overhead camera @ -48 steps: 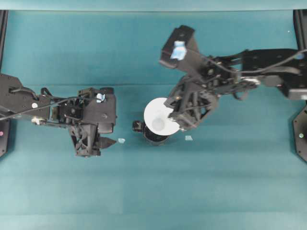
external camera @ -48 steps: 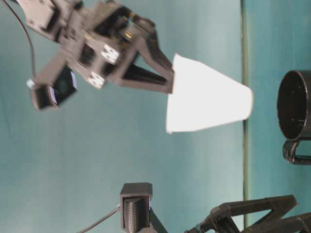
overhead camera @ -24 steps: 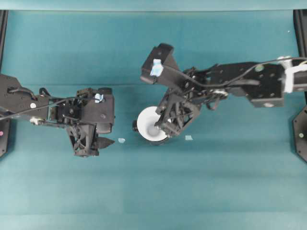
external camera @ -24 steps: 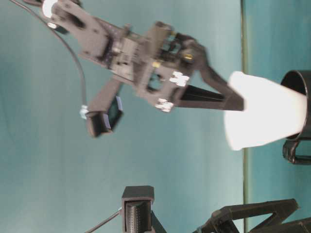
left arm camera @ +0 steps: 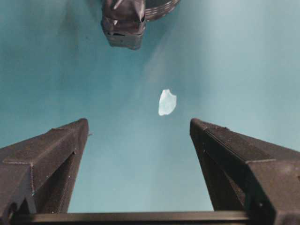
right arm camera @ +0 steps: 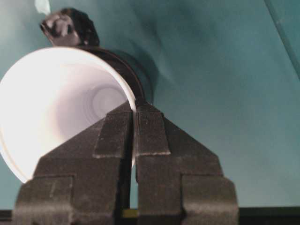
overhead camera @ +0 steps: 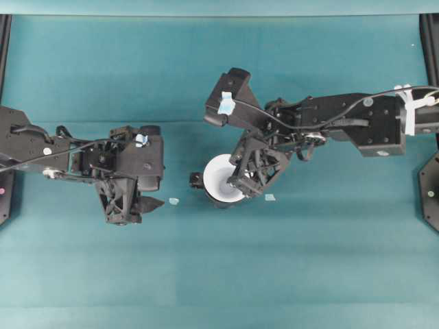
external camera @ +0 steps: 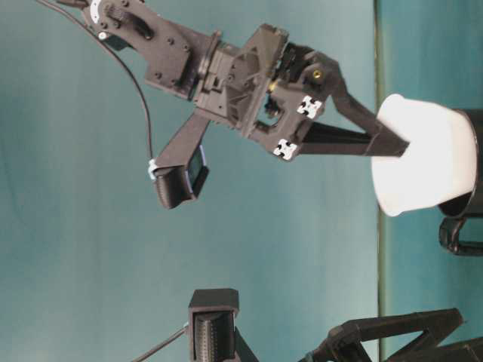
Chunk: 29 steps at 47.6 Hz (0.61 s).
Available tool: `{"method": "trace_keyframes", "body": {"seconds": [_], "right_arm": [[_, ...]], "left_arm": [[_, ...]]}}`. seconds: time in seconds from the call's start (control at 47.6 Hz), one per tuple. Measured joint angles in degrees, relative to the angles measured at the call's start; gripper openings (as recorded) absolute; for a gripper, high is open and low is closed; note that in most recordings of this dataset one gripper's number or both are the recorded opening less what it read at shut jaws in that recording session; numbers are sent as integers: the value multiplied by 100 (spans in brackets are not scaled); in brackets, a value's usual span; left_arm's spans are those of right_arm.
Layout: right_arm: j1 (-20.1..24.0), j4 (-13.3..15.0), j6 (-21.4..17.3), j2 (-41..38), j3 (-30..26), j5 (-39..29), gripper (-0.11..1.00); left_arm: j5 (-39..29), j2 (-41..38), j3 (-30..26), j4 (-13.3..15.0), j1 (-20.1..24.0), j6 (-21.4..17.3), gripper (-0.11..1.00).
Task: Put a paper cup into the cup holder on your left arm.
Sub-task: 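Lower the white cup into the black mug with the right gripper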
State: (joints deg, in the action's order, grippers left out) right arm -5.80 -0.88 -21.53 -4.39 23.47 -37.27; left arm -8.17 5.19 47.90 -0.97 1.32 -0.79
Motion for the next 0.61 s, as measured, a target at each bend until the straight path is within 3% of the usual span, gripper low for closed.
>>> {"method": "trace_keyframes", "body": {"seconds": [0.609], "right_arm": [[-9,9,0,-18,53,220,-6]], "left_arm": [[79,0,0,0,0,0,91]]}}
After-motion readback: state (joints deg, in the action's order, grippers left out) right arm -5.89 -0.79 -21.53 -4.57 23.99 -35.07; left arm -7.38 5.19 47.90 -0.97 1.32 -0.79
